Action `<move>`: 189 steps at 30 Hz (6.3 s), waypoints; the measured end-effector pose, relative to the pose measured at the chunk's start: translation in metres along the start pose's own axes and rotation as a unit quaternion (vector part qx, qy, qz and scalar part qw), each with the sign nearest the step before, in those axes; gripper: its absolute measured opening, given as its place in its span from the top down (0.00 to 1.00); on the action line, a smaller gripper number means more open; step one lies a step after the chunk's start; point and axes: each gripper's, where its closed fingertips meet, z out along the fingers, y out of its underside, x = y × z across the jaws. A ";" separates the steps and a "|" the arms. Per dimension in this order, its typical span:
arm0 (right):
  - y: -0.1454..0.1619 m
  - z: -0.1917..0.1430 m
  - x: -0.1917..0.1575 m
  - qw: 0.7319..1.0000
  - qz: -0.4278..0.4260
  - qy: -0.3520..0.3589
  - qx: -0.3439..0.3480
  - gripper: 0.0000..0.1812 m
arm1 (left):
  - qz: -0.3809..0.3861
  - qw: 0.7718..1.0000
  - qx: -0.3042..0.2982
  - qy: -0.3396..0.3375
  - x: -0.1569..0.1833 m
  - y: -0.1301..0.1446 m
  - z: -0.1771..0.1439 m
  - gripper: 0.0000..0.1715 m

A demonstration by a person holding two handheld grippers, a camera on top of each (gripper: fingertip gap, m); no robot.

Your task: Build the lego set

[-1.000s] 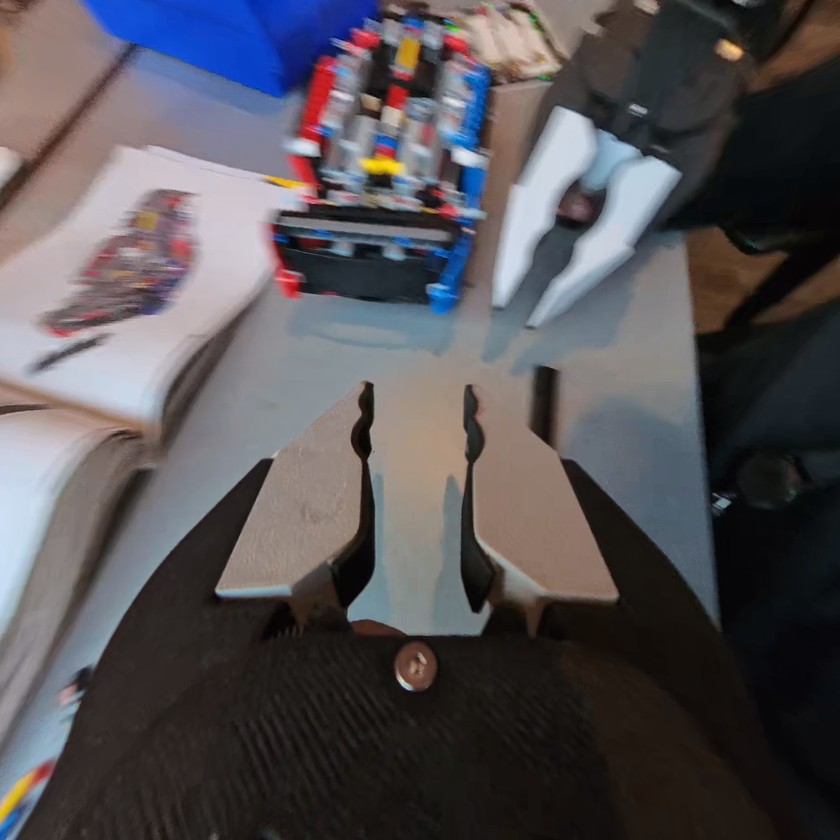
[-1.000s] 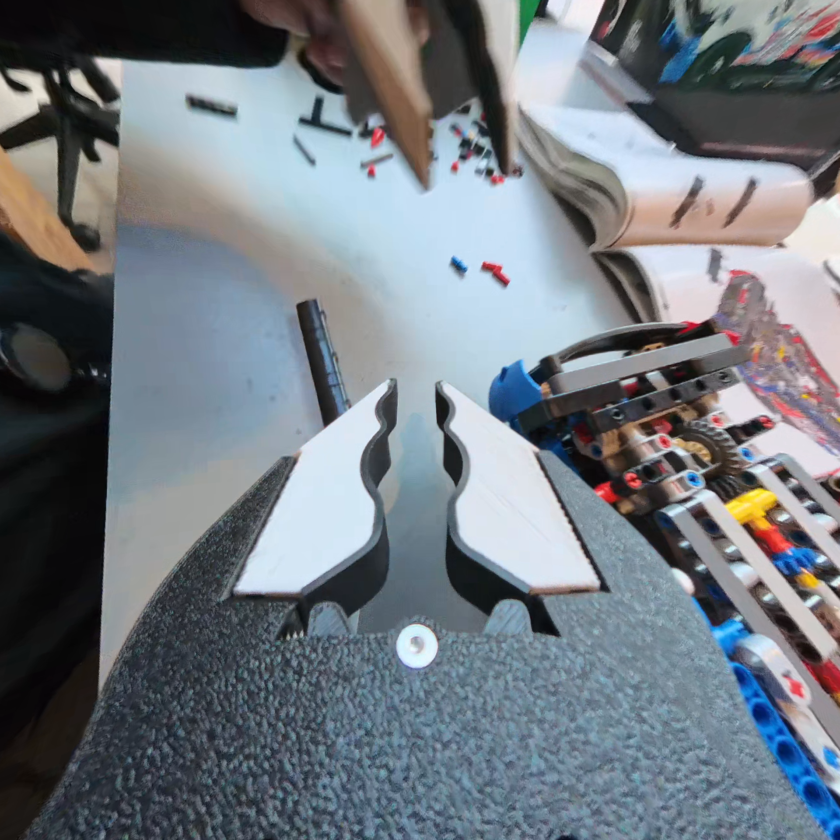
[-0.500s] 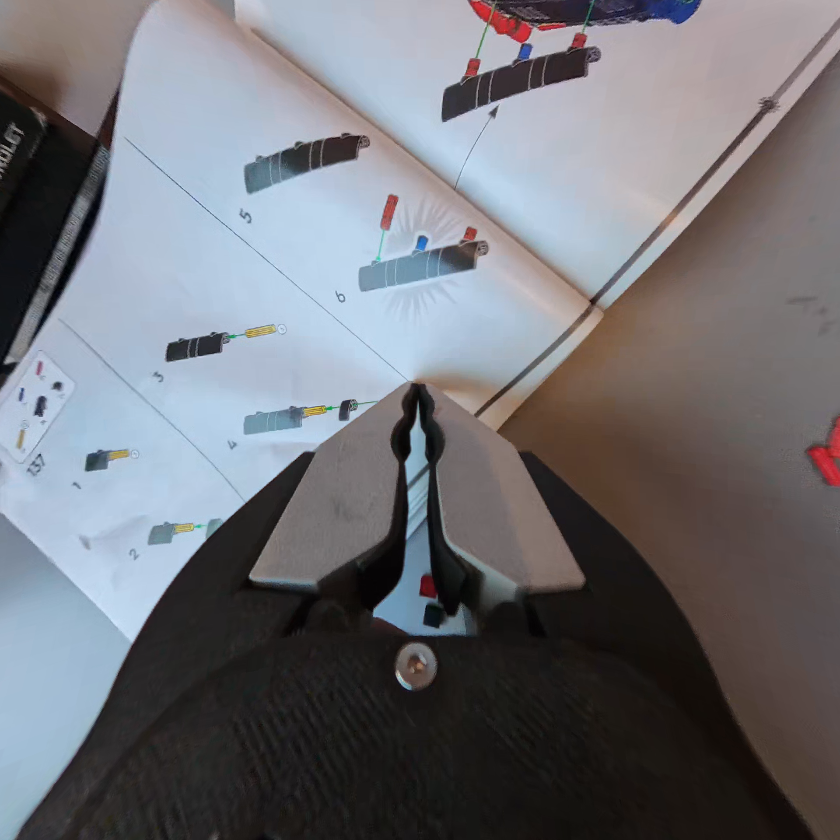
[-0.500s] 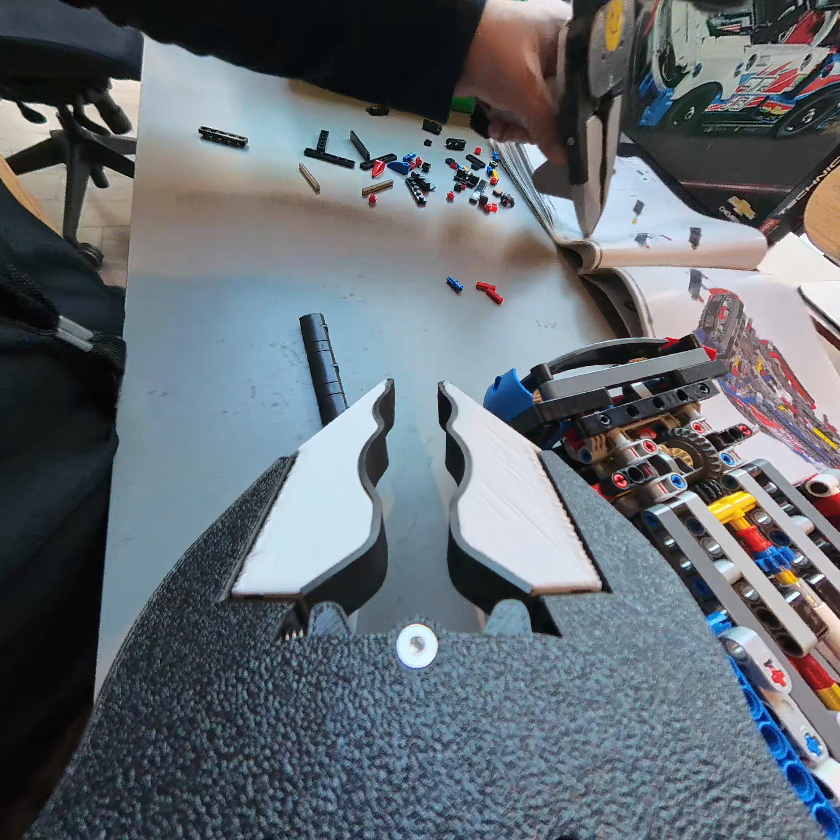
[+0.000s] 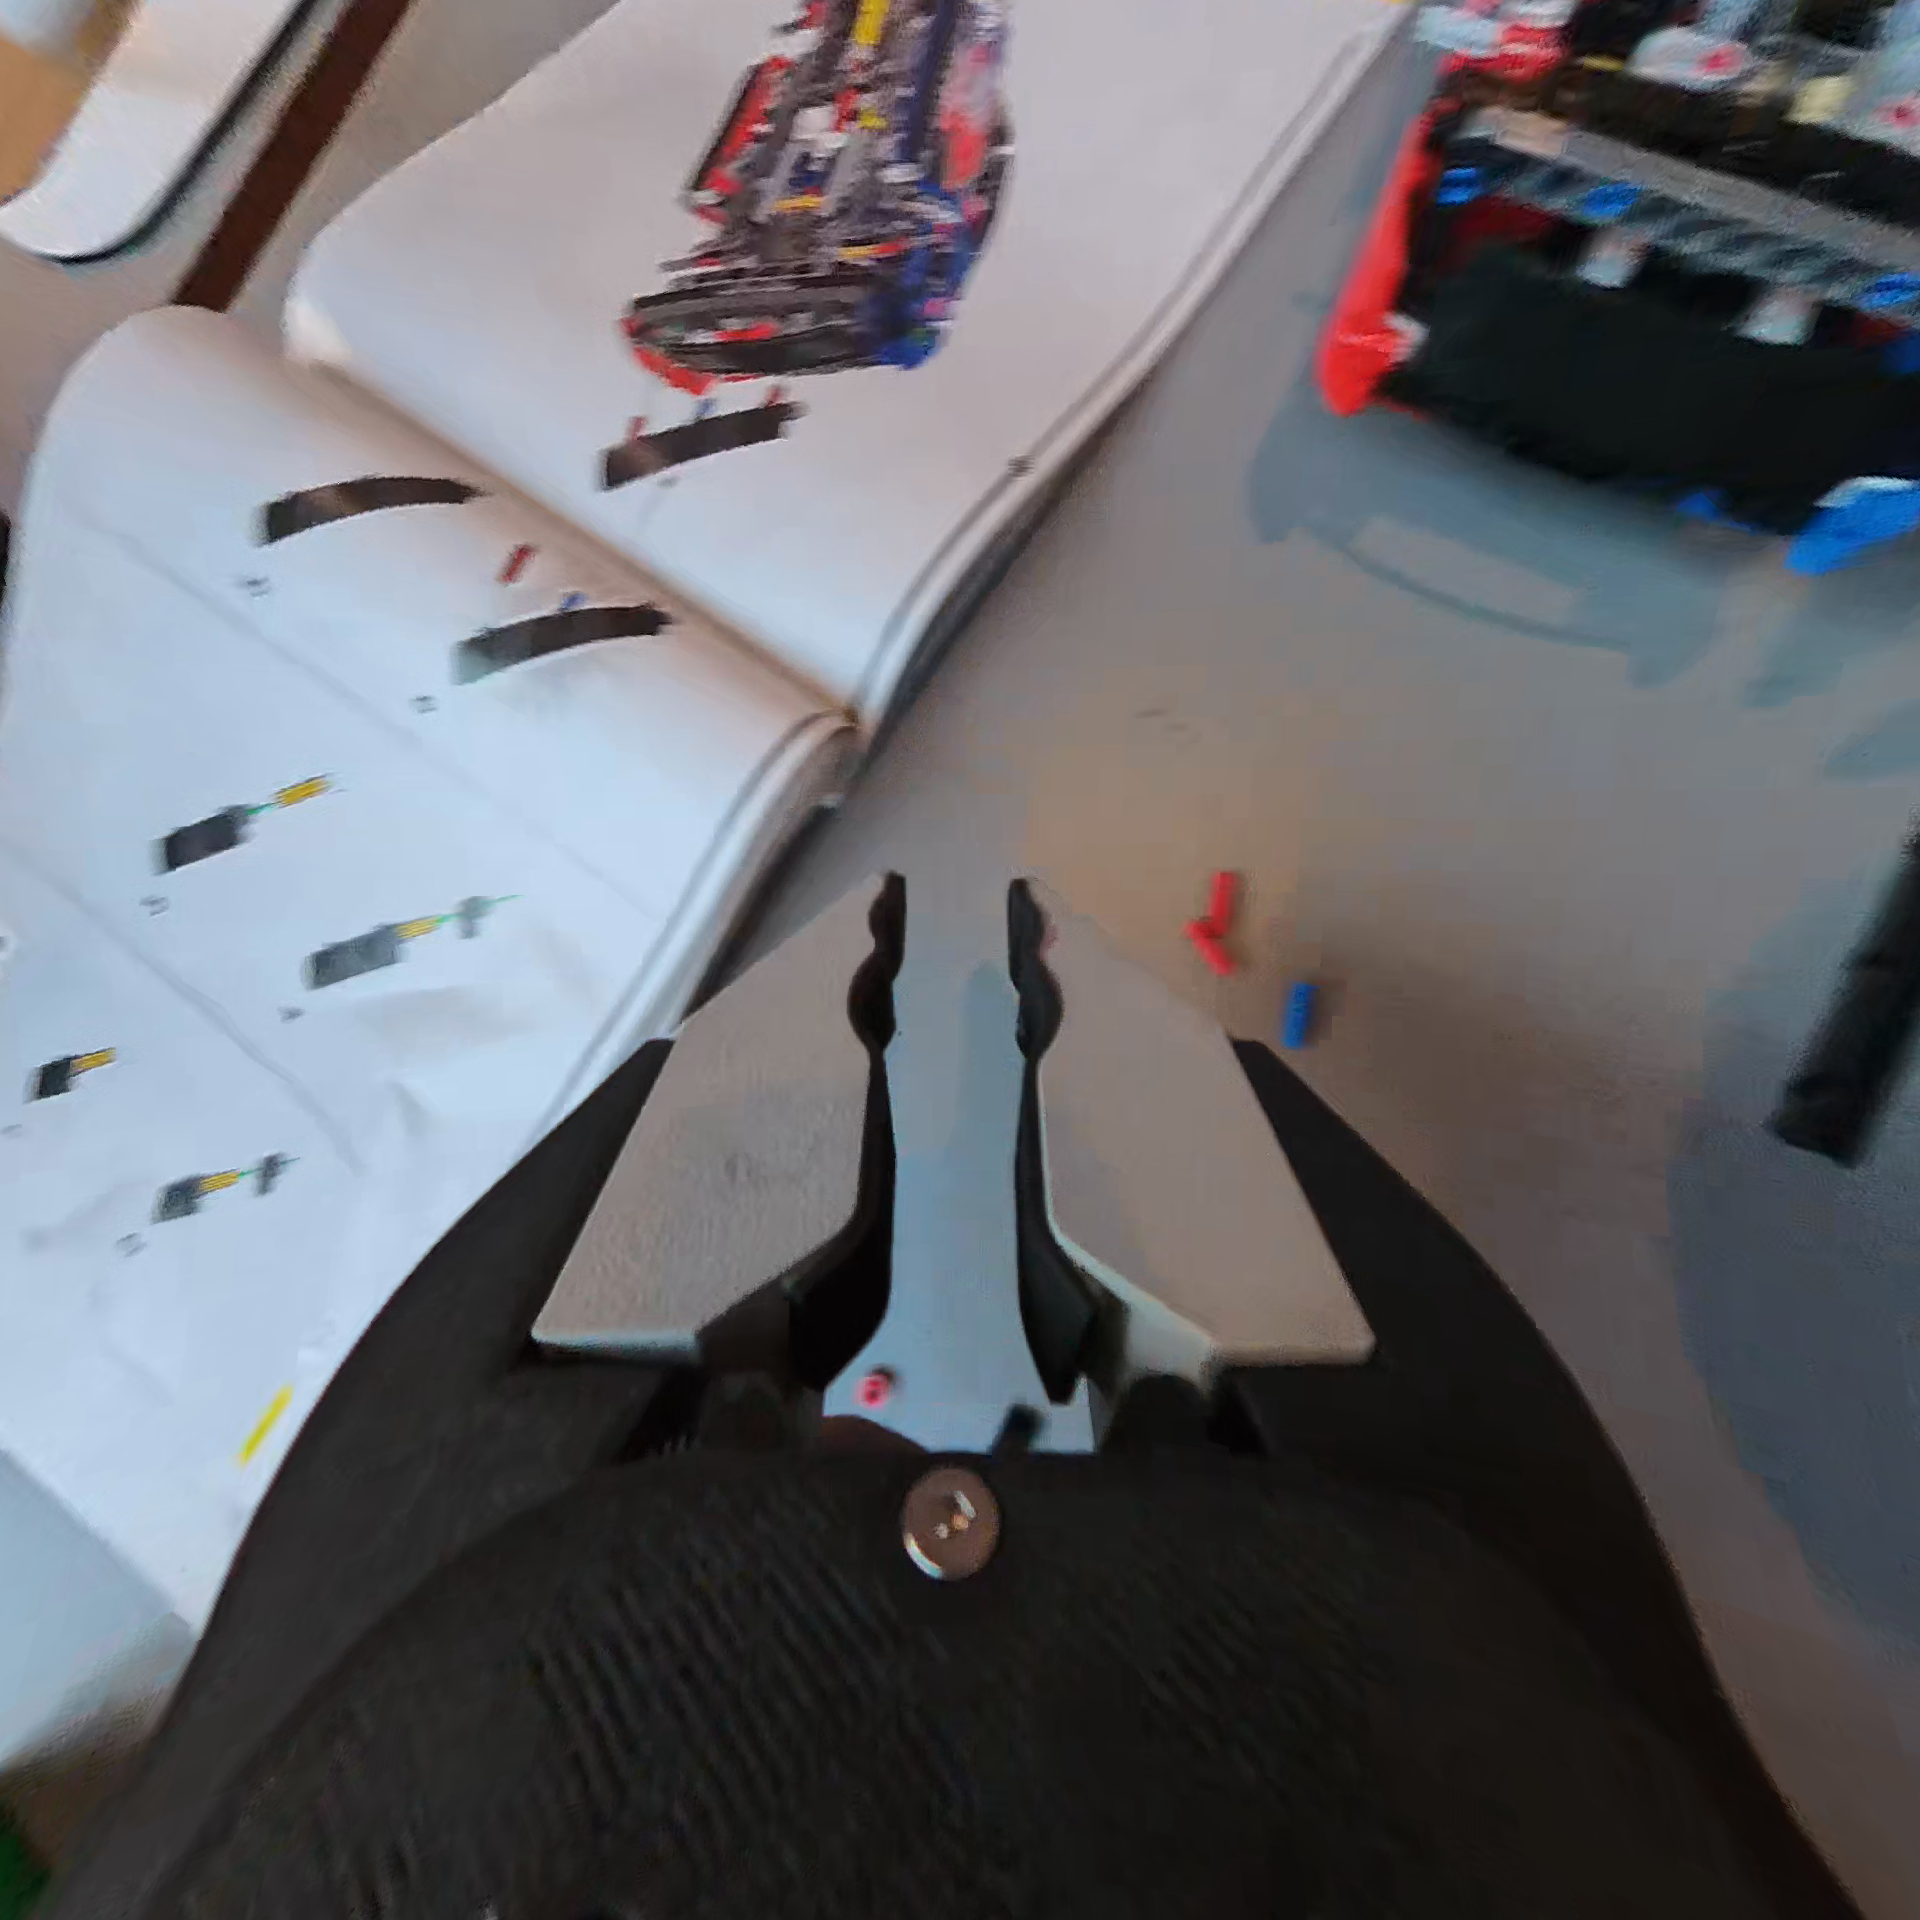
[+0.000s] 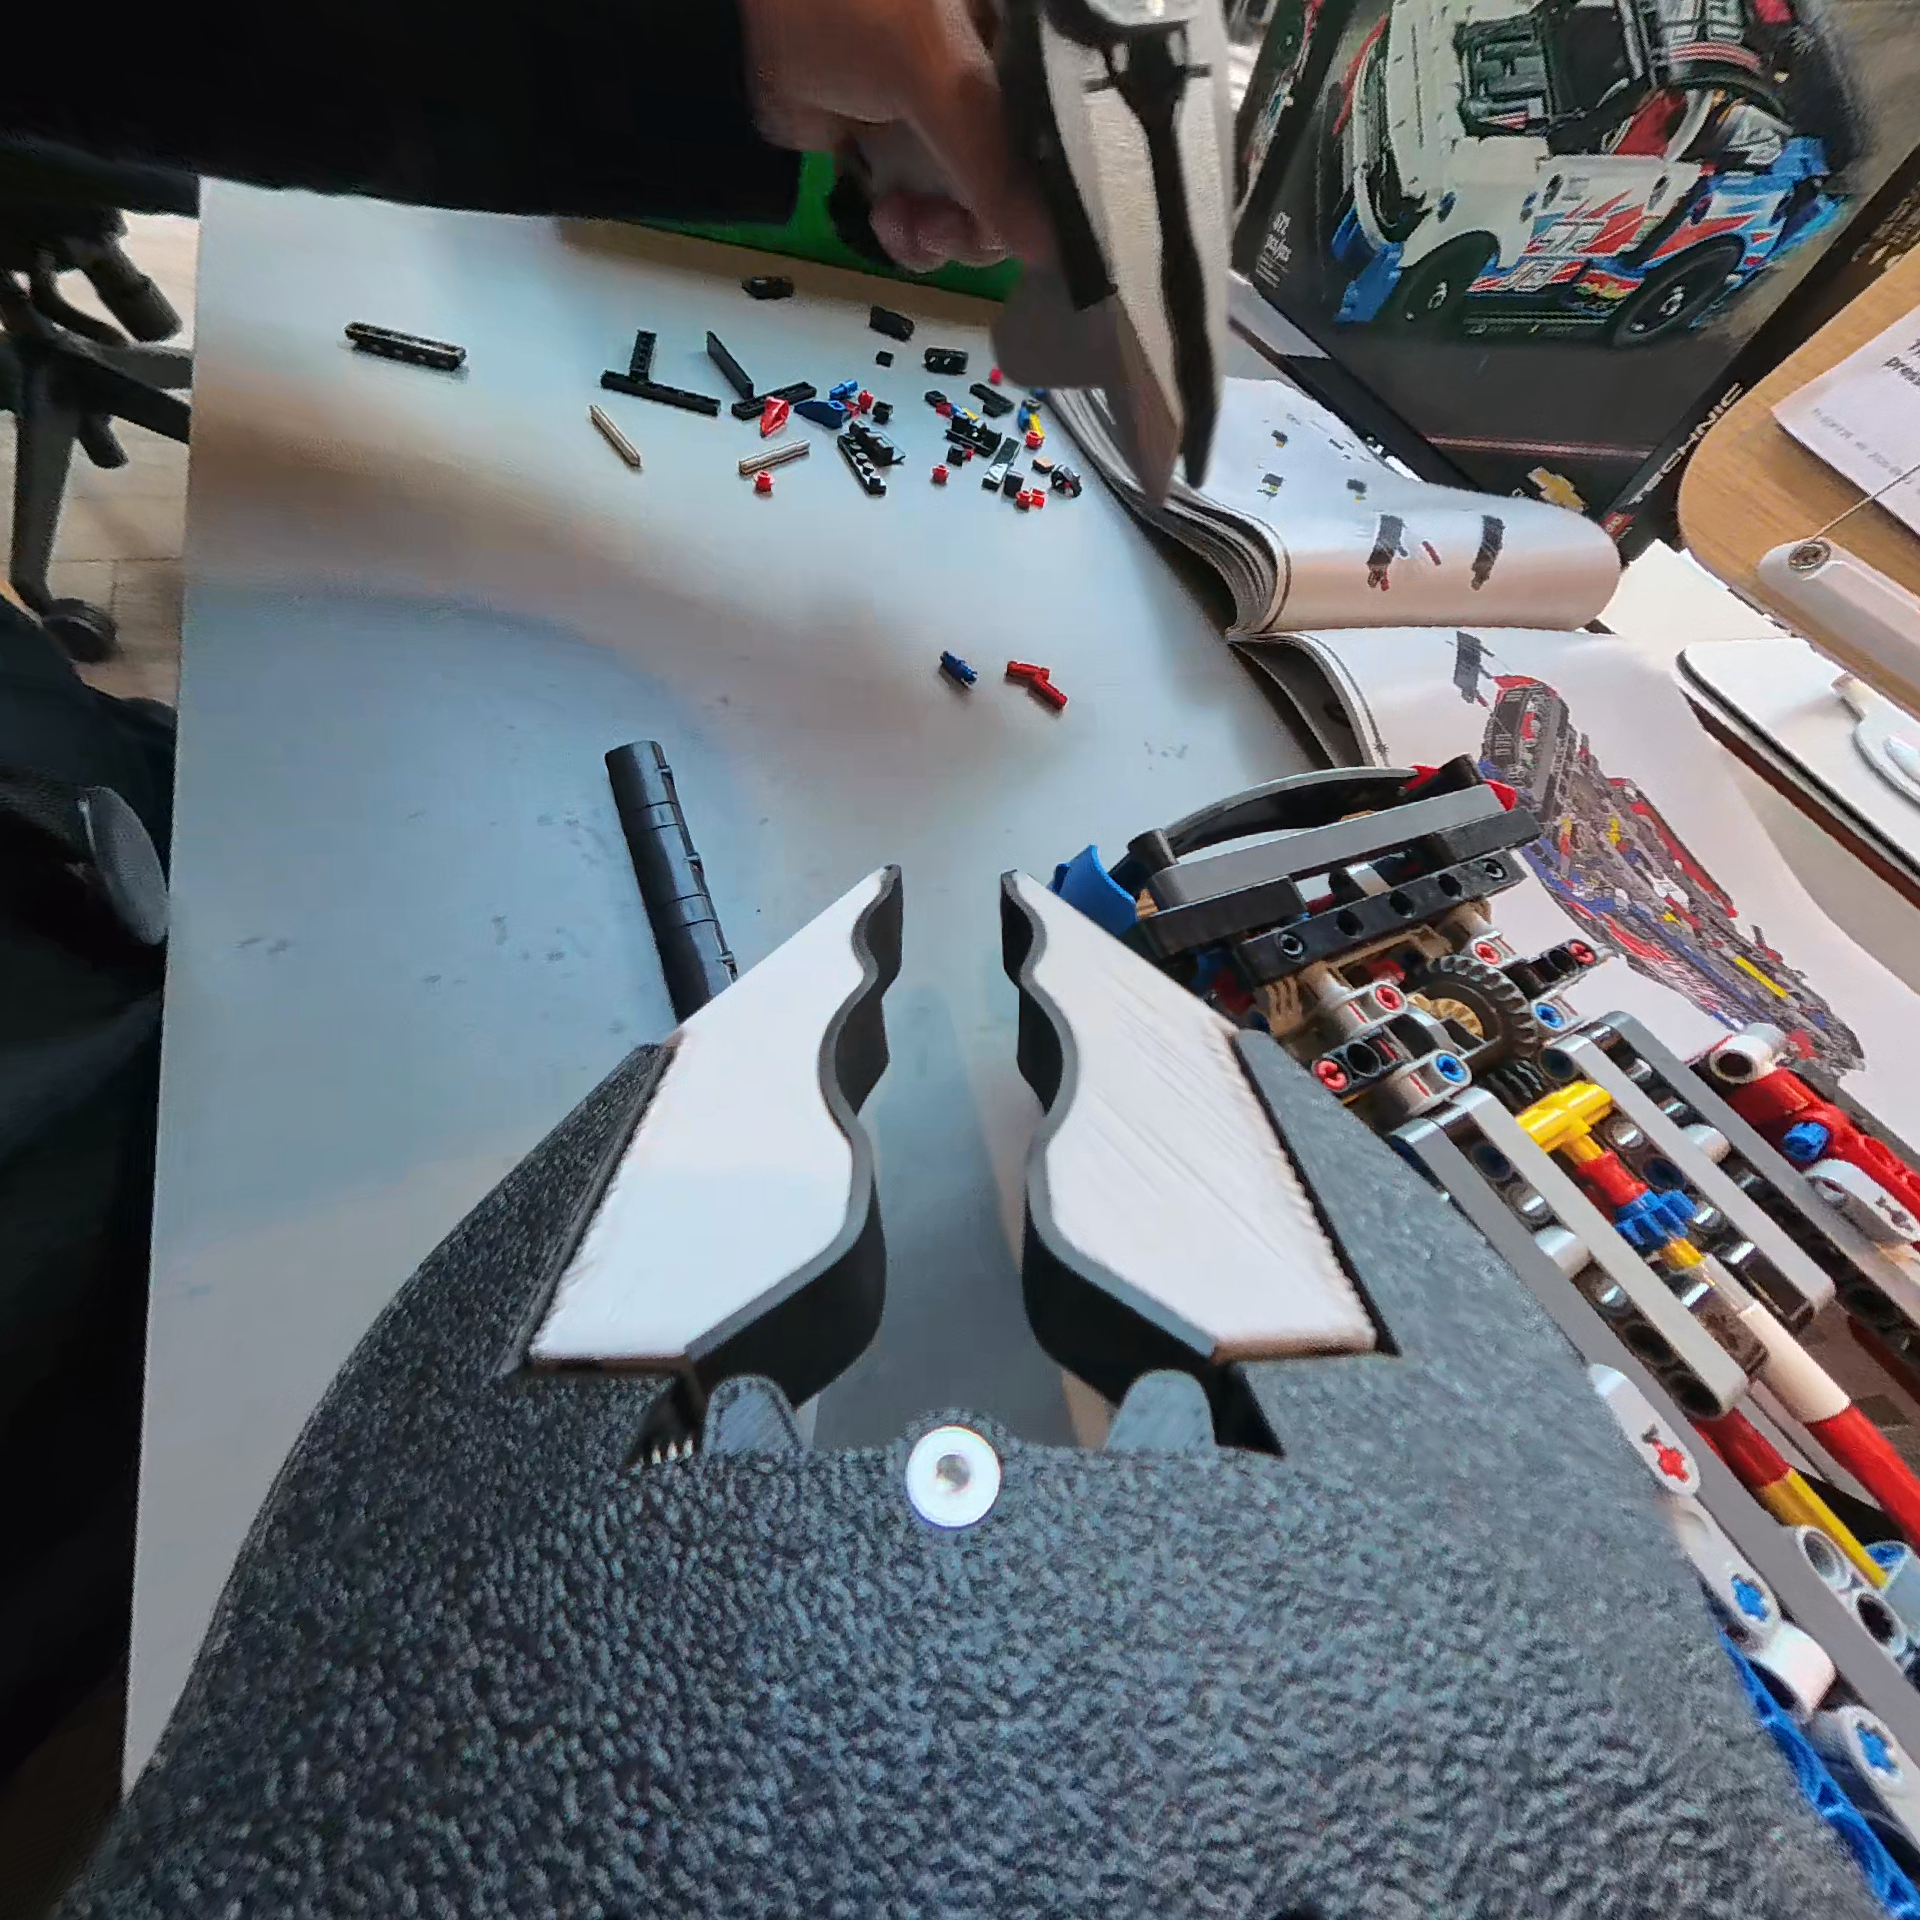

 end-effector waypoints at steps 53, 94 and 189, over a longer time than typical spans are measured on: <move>-0.009 -0.008 0.004 0.999 0.023 -0.007 0.037 0.90 | -0.018 0.999 -0.027 0.009 0.054 0.023 0.014 0.91; -0.051 -0.013 -0.014 0.972 0.187 -0.107 0.093 0.93 | 0.265 0.934 0.237 -0.041 0.201 -0.059 -0.030 1.00; 0.053 -0.027 -0.086 0.961 -0.012 -0.220 -0.169 0.98 | 0.185 0.969 0.022 0.161 0.268 0.018 0.023 0.84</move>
